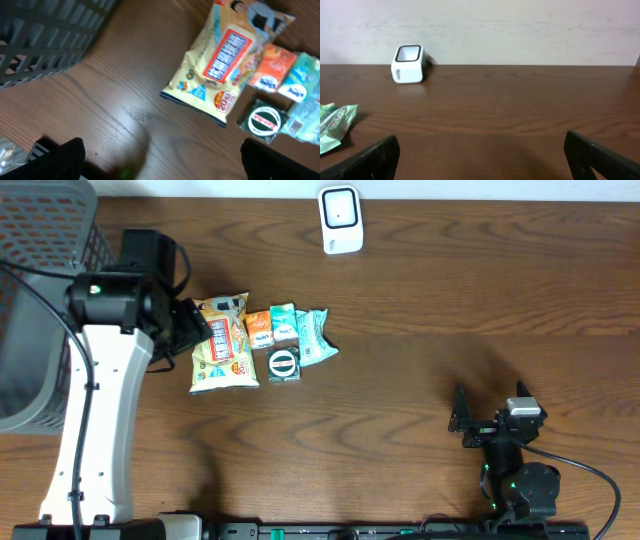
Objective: Scan the item barcode
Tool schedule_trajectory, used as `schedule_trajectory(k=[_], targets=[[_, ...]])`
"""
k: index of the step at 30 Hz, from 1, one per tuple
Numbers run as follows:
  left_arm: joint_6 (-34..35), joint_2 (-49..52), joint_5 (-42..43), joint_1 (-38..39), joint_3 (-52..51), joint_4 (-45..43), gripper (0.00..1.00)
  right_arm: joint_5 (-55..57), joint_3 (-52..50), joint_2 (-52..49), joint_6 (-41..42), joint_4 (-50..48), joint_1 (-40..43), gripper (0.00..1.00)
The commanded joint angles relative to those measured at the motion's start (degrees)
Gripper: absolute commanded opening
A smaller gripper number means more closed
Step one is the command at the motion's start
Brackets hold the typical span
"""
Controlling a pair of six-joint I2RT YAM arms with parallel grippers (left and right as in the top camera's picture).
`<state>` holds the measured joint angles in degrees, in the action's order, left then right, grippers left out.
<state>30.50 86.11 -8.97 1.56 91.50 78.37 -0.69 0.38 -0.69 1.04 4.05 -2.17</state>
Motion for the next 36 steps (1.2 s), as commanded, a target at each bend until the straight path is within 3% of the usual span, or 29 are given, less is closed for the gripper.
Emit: schedule_trajectory(k=[1, 16, 23, 27, 32, 36], targets=[[1.33, 0.00, -0.72, -1.44, -0.20, 0.22, 0.98, -0.33, -0.07, 0.35, 0.61, 0.26, -0.17, 0.99], [1.33, 0.00, -0.52, -1.44, -0.22, 0.24, 0.98, -1.92, -0.07, 0.37, 1.53, -0.24, -0.17, 0.99], [1.33, 0.00, -0.52, -1.44, -0.22, 0.24, 0.98, -26.91, -0.07, 0.35, 33.55, -1.68, -0.17, 0.99], [1.31, 0.00, -0.52, -1.44, -0.22, 0.24, 0.98, -27.47, -0.07, 0.35, 35.71, -1.66, -0.17, 0.99], [1.31, 0.00, -0.52, -1.44, -0.20, 0.24, 0.98, -37.00, -0.07, 0.37, 45.27, -2.62, -0.17, 0.99], [1.33, 0.00, -0.52, -1.44, -0.20, 0.24, 0.98, -38.88, -0.07, 0.37, 45.72, -12.94, -0.17, 0.99]])
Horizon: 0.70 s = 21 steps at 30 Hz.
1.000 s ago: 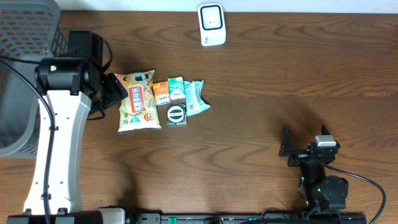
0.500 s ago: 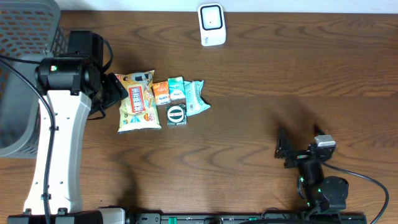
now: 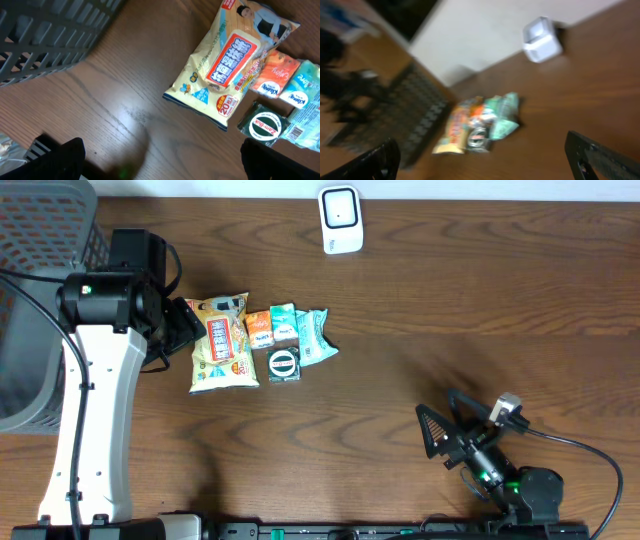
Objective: Scan the item barcode
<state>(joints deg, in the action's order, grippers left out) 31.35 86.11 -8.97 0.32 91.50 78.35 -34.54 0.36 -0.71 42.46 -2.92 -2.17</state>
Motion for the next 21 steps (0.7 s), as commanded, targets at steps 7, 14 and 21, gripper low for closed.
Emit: schedule_trajectory(k=[7, 14, 21], targets=[[0.46, 0.00, -0.52, -0.20, -0.22, 0.26, 0.98, 12.63, 3.58, 0.02, 5.88, -28.33, -0.17, 0.99], [0.48, 0.00, -0.52, -0.20, -0.22, 0.26, 0.98, 13.90, 24.70, -14.01, -14.62, -11.54, -0.17, 0.99], [0.48, 0.00, -0.52, -0.20, -0.20, 0.26, 0.98, -3.58, 52.52, -45.75, -26.82, 13.51, -0.68, 0.99]])
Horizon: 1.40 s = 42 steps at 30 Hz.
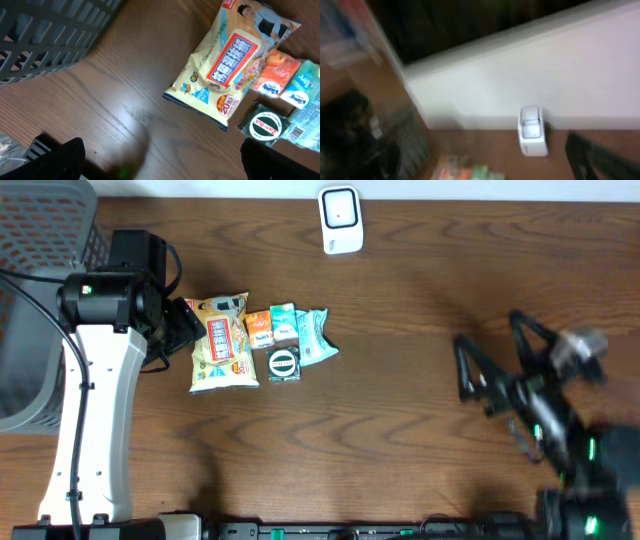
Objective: Scan the item barcode
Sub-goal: 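Reach the right gripper to the items and grasp the mint-green wipes pack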
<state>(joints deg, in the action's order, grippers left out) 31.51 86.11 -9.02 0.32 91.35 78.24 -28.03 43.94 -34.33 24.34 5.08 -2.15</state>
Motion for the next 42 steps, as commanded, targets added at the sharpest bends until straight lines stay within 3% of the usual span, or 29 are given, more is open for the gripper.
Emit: schedule_trajectory(k=[1, 4, 11, 15, 21, 27, 32, 35, 39, 42], targets=[[0.31, 0.00, -0.48, -0.20, -0.04, 0.37, 0.98, -13.46, 12.98, -16.94, -10.60, 8.61, -1.55, 0.99], [0.33, 0.00, -0.48, -0.20, -0.07, 0.37, 0.98, -14.27, 25.70, -30.51, -15.52, 17.38, -7.56, 0.99], [0.33, 0.00, -0.48, -0.20, -0.04, 0.37, 0.98, 12.13, 46.34, -52.57, -18.97, 33.29, -21.07, 0.99], [0.31, 0.00, -0.48, -0.20, -0.04, 0.37, 0.98, 16.98, 54.07, -63.41, -19.78, 41.38, -24.04, 0.99], [0.33, 0.00, -0.48, -0.20, -0.07, 0.37, 0.98, 15.28, 55.15, -73.79, -19.65, 43.65, -25.24, 0.99], [0.33, 0.00, -0.48, -0.20, -0.04, 0.37, 0.98, 0.00, 55.12, -80.54, -19.67, 40.92, -26.05, 0.99], [0.33, 0.00, -0.48, -0.20, -0.04, 0.37, 0.98, 2.27, 54.97, -85.64, -15.98, 38.32, -26.69, 0.99], [0.31, 0.00, -0.48, -0.20, -0.04, 0.37, 0.98, 4.46, 54.97, -88.94, -10.29, 37.48, -26.58, 0.91], [0.33, 0.00, -0.48, -0.20, -0.04, 0.37, 0.98, 3.39, 54.97, -92.59, -9.77, 35.93, -26.34, 0.86], [0.33, 0.00, -0.48, -0.20, -0.04, 0.37, 0.98, 3.26, 54.90, -93.55, -9.77, 35.74, -26.36, 0.76]])
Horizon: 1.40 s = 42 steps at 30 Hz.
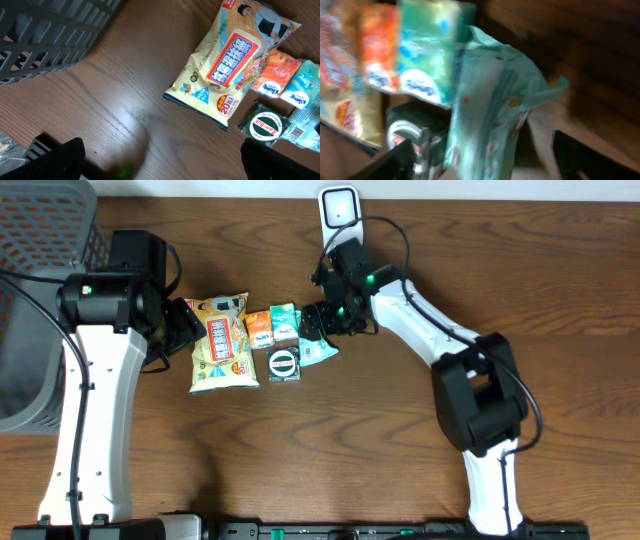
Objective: Scan the item barcode
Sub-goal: 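Reach the right gripper to the items and grasp the mint-green wipes pack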
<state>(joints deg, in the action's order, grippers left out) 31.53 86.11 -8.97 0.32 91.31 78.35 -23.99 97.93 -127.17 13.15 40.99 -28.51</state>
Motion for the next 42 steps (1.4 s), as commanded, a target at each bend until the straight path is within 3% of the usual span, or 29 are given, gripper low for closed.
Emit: schedule_trajectory(k=[1, 10, 13, 15, 18, 20, 21, 25, 36, 42], targets=[[0.31, 0.00, -0.52, -0.20, -0.02, 0.26, 0.98, -0.72, 0.92, -1.01, 1.38, -0.28, -0.02, 0.73], [0.28, 0.00, -0.52, -0.20, 0.00, 0.26, 0.98, -0.52, 0.52, -4.52, 1.40, -1.42, -0.44, 0.64], [0.31, 0.00, -0.52, -0.20, 0.00, 0.26, 0.98, -0.22, 0.52, -6.10, 1.38, -1.66, -0.46, 0.46], [0.31, 0.00, -0.52, -0.20, -0.02, 0.26, 0.98, 0.63, 0.52, -6.34, 1.36, -1.53, -0.28, 0.40], [0.31, 0.00, -0.52, -0.20, 0.00, 0.26, 0.98, 1.01, 0.66, -5.77, 1.38, -1.55, 0.07, 0.22], [0.31, 0.00, -0.52, -0.20, 0.00, 0.26, 0.98, 1.40, 0.76, -4.74, 1.38, -1.44, 0.37, 0.04], [0.31, 0.00, -0.52, -0.20, 0.00, 0.26, 0.98, 1.92, 0.94, -4.04, 1.33, -1.16, 0.52, 0.01], [0.28, 0.00, -0.52, -0.20, 0.00, 0.26, 0.98, 10.43, 1.97, -0.17, 0.92, 2.60, 0.79, 0.01], [0.31, 0.00, -0.52, -0.20, 0.00, 0.26, 0.98, 62.18, 1.66, 7.13, 3.26, 17.42, -3.39, 0.01], [0.28, 0.00, -0.52, -0.20, 0.00, 0.26, 0.98, 69.40, -4.57, 4.92, 5.07, 16.79, -4.00, 0.01]])
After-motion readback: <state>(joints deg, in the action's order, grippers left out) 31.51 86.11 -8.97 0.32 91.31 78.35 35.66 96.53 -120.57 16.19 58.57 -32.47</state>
